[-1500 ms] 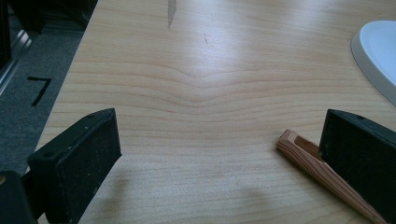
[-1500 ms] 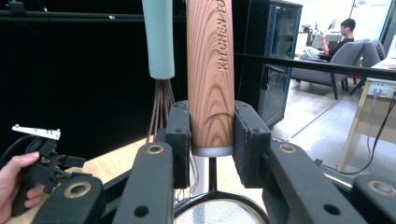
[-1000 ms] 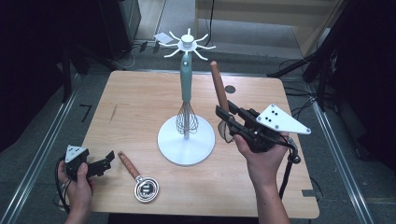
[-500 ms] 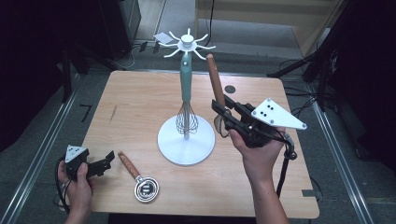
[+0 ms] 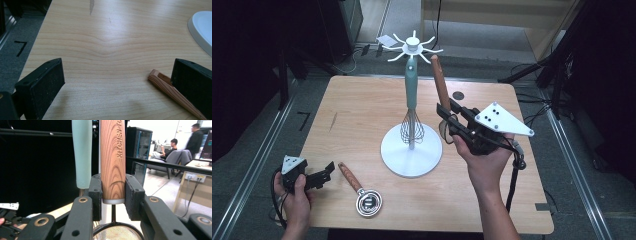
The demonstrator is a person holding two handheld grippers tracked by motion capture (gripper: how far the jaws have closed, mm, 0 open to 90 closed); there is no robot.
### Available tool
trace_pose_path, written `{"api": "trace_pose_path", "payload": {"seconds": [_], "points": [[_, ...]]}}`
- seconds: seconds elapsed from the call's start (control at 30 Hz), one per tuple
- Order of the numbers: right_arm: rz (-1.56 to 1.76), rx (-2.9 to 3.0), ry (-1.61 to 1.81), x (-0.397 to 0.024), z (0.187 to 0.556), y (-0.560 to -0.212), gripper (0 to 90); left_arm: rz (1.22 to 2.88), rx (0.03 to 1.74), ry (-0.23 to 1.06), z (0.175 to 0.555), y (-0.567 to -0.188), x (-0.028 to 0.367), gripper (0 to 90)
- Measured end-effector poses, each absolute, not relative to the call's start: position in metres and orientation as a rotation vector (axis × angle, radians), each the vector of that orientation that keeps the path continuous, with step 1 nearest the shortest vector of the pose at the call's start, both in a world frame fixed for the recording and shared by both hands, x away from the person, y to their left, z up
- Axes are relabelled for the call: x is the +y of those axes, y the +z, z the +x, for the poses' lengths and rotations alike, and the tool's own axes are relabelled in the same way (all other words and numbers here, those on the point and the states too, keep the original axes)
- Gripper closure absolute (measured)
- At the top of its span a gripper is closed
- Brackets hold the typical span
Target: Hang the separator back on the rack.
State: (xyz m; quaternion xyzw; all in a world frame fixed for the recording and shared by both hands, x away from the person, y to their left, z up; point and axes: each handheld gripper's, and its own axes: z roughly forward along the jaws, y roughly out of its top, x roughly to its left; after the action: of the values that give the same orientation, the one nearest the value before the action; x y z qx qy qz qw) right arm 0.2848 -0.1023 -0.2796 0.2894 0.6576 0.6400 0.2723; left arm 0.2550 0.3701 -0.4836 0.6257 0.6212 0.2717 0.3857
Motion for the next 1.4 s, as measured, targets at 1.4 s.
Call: {"api": "trace_pose_path", "payload": {"seconds": [1.4], "points": [[0.826,1.71,1.444,-0.087,0.283,-0.278,72.0,1.597,1.585,0.69,0.255,-0.483,0.37,0.0]]}}
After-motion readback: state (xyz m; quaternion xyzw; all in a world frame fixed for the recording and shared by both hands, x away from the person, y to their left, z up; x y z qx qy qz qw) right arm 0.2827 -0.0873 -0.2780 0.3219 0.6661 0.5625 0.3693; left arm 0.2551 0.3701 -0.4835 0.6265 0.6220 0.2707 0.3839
